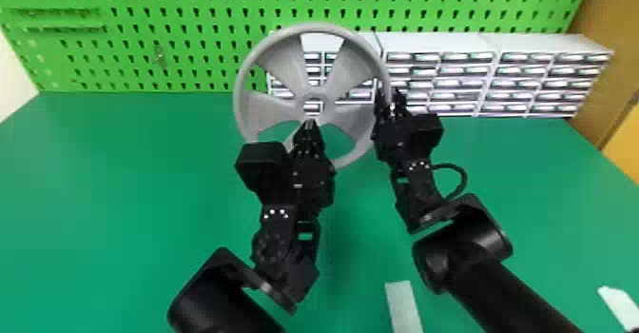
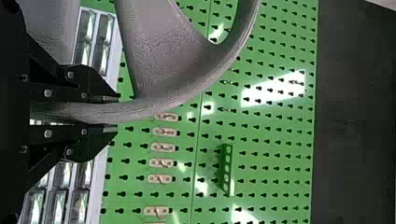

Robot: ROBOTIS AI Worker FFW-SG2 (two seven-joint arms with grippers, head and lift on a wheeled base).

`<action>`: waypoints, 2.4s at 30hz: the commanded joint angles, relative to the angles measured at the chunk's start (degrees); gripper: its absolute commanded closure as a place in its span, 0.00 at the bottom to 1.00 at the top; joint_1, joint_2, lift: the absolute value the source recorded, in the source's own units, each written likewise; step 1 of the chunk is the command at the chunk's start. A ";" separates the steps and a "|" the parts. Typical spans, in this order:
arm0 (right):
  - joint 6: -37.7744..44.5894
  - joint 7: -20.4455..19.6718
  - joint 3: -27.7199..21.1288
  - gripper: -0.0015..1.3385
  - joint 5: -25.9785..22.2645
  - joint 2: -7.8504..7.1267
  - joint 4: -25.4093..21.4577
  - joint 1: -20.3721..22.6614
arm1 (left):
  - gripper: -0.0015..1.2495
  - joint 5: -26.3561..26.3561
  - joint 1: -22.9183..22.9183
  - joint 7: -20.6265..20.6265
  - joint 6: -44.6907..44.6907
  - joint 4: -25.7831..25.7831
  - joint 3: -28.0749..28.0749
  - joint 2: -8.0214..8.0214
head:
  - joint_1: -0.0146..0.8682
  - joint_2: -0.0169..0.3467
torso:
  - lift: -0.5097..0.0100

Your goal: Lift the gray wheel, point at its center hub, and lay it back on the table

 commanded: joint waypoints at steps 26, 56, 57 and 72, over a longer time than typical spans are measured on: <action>23.99 3.25 -0.79 0.96 -3.08 -0.93 -9.93 0.96 | 0.92 0.06 3.19 1.21 2.10 -6.20 1.06 1.85 | 0.80 0.18 | 0.80; 76.46 7.03 -3.25 0.96 -3.69 -0.05 -26.37 -3.96 | 0.92 -2.14 3.90 1.39 2.10 -6.29 1.85 1.85 | 0.80 0.18 | 0.80; 78.92 7.03 -3.25 0.96 -4.13 -0.05 -26.72 -4.58 | 0.92 -2.14 3.90 1.39 2.10 -6.29 1.94 1.85 | 0.80 0.18 | 0.80; 90.61 9.49 -3.96 0.96 -10.90 -0.58 -27.16 -6.16 | 0.92 -2.40 3.98 1.39 2.01 -6.29 2.20 1.85 | 0.80 0.18 | 0.80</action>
